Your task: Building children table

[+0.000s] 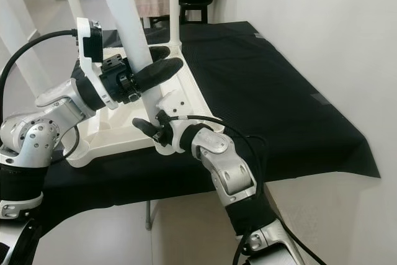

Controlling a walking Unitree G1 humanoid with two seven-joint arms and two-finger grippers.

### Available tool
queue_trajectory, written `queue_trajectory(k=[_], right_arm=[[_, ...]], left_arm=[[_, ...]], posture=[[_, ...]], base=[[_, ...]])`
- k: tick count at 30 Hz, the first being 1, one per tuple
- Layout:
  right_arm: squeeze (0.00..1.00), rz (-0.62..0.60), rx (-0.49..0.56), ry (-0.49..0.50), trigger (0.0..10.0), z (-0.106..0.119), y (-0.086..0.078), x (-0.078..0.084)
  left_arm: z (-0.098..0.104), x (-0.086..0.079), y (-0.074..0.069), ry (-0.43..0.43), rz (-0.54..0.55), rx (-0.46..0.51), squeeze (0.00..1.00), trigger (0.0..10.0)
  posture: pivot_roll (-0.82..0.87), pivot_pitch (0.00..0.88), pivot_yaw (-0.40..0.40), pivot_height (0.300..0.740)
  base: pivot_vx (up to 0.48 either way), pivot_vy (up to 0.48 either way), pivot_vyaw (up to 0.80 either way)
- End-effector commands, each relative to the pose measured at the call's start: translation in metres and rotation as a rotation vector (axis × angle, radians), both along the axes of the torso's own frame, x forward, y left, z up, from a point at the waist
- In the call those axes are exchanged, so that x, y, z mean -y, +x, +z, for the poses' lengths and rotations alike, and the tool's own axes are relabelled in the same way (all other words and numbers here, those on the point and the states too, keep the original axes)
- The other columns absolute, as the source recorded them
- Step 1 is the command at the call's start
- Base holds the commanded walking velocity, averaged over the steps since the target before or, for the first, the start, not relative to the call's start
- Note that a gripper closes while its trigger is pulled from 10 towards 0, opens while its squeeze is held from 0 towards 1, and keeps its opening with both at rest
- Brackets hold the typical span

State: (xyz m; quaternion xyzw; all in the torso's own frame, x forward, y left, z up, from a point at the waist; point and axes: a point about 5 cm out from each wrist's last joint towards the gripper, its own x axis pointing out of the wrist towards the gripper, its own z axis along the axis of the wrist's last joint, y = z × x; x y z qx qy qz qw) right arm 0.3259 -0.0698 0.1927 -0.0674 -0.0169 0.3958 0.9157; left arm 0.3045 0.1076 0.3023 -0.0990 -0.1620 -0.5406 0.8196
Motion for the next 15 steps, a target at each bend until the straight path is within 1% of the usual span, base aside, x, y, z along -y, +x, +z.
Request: queue_trajectory(k=[1, 2, 3, 4, 5, 6, 7, 8, 9, 10, 11, 12, 13, 14, 15], right_arm=[[0.00, -0.158, 0.000, 0.050, 0.0, 0.005, 0.013, 0.028], [0.00, -0.158, 0.000, 0.050, 0.0, 0.005, 0.013, 0.028], [0.00, -0.219, 0.007, 0.076, 0.0, 0.007, 0.017, 0.039], [0.00, -0.219, 0.007, 0.076, 0.0, 0.007, 0.017, 0.039], [0.00, -0.300, 0.018, 0.108, 0.0, 0.010, 0.022, 0.054], [0.00, -0.300, 0.018, 0.108, 0.0, 0.010, 0.022, 0.054], [0.00, -0.391, 0.036, 0.144, 0.0, 0.013, 0.026, 0.070], [0.00, -0.512, 0.060, 0.207, 0.0, 0.018, 0.030, 0.092], [0.00, -0.605, 0.083, 0.255, 0.0, 0.022, 0.031, 0.109], [0.00, -0.605, 0.083, 0.255, 0.0, 0.022, 0.031, 0.109], [0.00, -0.658, 0.097, 0.284, 0.0, 0.024, 0.031, 0.119], [0.00, -0.658, 0.097, 0.284, 0.0, 0.024, 0.031, 0.119], [0.00, -0.687, 0.113, 0.310, 0.0, 0.024, 0.030, 0.124], [0.00, -0.673, 0.110, 0.340, 9.5, 0.022, 0.026, 0.122], [0.00, -0.661, 0.106, 0.361, 9.5, 0.020, 0.024, 0.119]], left_arm=[[0.001, -0.021, -0.004, 0.011, 0.041, 0.014, 1.00, 10.0], [0.001, -0.021, -0.004, 0.011, 0.041, 0.014, 1.00, 10.0], [0.002, -0.033, -0.004, 0.015, 0.081, 0.014, 1.00, 10.0], [0.002, -0.033, -0.004, 0.015, 0.081, 0.014, 1.00, 10.0], [0.002, -0.047, -0.005, 0.016, 0.128, 0.014, 1.00, 10.0], [0.002, -0.047, -0.005, 0.016, 0.128, 0.014, 1.00, 10.0], [0.002, -0.060, -0.007, 0.024, 0.179, 0.014, 1.00, 10.0], [-0.003, -0.072, -0.009, 0.025, 0.232, -0.005, 1.00, 10.0], [-0.010, -0.080, -0.012, 0.035, 0.277, -0.025, 1.00, 10.0], [-0.010, -0.080, -0.012, 0.035, 0.277, -0.025, 1.00, 10.0], [-0.014, -0.083, -0.013, 0.041, 0.301, -0.040, 1.00, 10.0], [-0.014, -0.083, -0.013, 0.041, 0.301, -0.040, 1.00, 10.0], [-0.032, -0.081, -0.012, 0.075, 0.360, -0.081, 1.00, 10.0], [-0.056, -0.077, -0.013, 0.113, 0.437, -0.127, 0.00, 10.0], [-0.072, -0.074, -0.015, 0.140, 0.488, -0.154, 0.00, 10.0]], posture=[[0.02, 0.000, -0.013, 0.740], [0.02, 0.000, -0.013, 0.740], [0.02, 0.000, -0.012, 0.740], [0.02, 0.000, -0.012, 0.740], [0.02, 0.000, -0.011, 0.740], [0.02, 0.000, -0.011, 0.740], [0.02, 0.000, -0.009, 0.740], [0.03, 0.000, -0.008, 0.740], [0.03, 0.000, -0.008, 0.740], [0.03, 0.000, -0.008, 0.740], [0.03, 0.000, -0.008, 0.740], [0.03, 0.000, -0.008, 0.740], [0.03, 0.004, -0.002, 0.740], [0.03, 0.009, 0.001, 0.740], [0.03, 0.009, 0.002, 0.740]], base=[[0.000, 0.000, 0.00], [0.000, 0.000, 0.00], [0.000, 0.000, 0.00], [0.000, 0.000, 0.00], [0.000, 0.000, 0.00], [0.000, 0.000, 0.00], [0.000, 0.000, 0.00], [0.000, 0.000, 0.00], [0.000, 0.000, 0.00], [0.000, 0.000, 0.00], [0.000, 0.000, 0.00], [0.000, 0.000, 0.00], [0.000, 0.000, 0.00], [0.000, 0.000, 0.00], [0.000, 0.000, 0.00]])
